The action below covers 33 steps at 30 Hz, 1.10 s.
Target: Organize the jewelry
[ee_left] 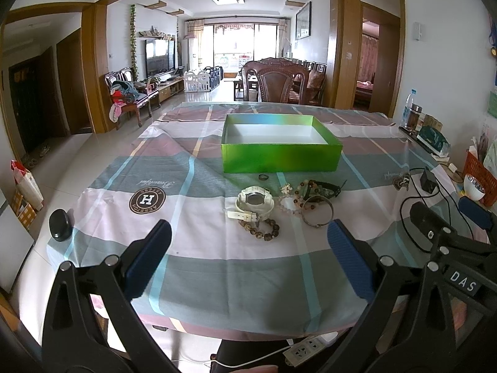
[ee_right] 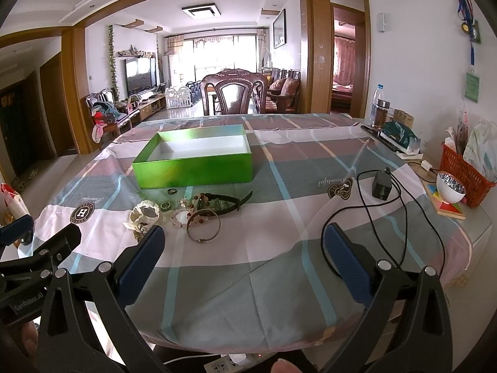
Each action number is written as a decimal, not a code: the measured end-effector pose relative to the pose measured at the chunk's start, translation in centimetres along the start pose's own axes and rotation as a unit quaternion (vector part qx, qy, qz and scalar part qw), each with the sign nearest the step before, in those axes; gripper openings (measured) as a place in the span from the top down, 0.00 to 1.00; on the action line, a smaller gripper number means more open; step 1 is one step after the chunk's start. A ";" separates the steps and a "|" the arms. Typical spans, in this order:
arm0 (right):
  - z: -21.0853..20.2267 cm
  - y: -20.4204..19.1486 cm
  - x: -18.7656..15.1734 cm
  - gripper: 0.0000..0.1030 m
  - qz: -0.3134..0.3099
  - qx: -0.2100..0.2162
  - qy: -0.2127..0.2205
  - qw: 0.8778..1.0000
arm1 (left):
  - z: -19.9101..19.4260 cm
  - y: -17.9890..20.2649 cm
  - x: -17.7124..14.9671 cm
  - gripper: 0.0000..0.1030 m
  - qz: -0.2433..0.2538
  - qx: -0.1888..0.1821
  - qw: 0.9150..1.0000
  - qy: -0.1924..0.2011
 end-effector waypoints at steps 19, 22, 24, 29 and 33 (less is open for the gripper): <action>0.0 0.2 0.0 0.03 0.001 0.000 0.001 1.000 | 0.4 0.1 -0.2 0.04 0.000 0.002 1.000 -0.001; 0.0 0.2 0.0 0.03 0.001 0.000 0.001 1.000 | 0.4 0.1 -0.1 0.04 0.000 0.001 1.000 -0.002; -0.1 0.2 0.0 0.03 0.000 0.001 0.000 1.000 | 0.5 0.1 -0.5 0.04 0.002 0.002 1.000 -0.001; -0.3 0.3 0.0 0.03 0.000 0.001 0.002 1.000 | 0.5 0.2 -0.6 0.04 0.001 0.002 1.000 -0.002; -0.1 0.3 0.0 0.03 0.003 0.000 0.003 1.000 | 0.6 0.2 -0.6 0.04 0.003 0.002 1.000 -0.002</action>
Point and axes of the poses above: each gripper's, at about its wrist camera, not at the fingertips, and z roughly the way its jaws point, y to its right, x to its top, the point moved 9 cm from there along z, roughly the way its jaws point, and after that the axes turned 4 degrees about -y, right-handed, at the moved point
